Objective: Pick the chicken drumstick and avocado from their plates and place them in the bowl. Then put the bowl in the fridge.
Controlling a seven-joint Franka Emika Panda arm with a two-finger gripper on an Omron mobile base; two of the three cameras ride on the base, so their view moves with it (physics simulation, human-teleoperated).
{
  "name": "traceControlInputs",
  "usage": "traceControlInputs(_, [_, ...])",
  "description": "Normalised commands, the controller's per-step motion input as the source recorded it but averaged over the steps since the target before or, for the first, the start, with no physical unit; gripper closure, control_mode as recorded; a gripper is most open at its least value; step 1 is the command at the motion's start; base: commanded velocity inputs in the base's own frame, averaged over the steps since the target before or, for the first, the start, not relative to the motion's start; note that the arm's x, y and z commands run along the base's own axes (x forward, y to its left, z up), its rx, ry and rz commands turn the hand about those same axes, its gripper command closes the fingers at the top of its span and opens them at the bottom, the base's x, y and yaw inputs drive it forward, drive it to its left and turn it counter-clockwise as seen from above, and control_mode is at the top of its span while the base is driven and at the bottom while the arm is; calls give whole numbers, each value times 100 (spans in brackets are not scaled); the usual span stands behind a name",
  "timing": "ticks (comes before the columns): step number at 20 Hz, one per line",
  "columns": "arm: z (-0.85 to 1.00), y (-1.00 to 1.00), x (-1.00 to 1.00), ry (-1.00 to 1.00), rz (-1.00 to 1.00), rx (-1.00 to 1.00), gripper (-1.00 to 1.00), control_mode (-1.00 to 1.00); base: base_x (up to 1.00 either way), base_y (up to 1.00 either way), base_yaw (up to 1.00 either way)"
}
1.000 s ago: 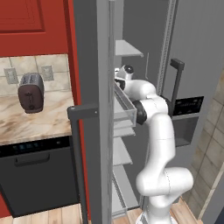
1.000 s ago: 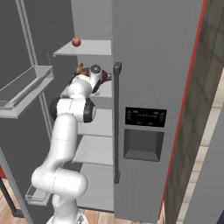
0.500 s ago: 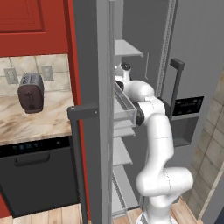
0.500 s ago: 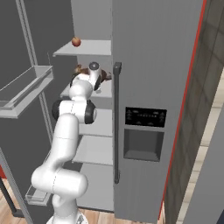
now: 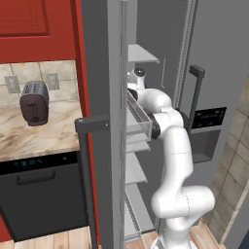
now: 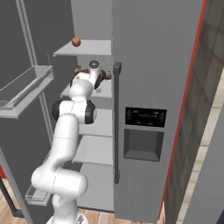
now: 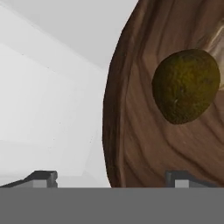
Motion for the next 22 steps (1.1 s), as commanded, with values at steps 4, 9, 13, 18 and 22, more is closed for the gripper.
traceControlInputs(4, [9,-2,-13,-3,0,1,-100,-100,0,0,0])
traceControlInputs(9, [16,0,-18,-5,0,6,-100,-100,0,0,0])
traceControlInputs(13, [7,0,-38,-4,0,5,-100,-100,0,0,0])
traceControlInputs(18, [1,-2,-44,-3,0,0,-100,-100,0,0,0])
traceControlInputs(22, [18,-14,-27,-1,0,0,-100,-100,0,0,0])
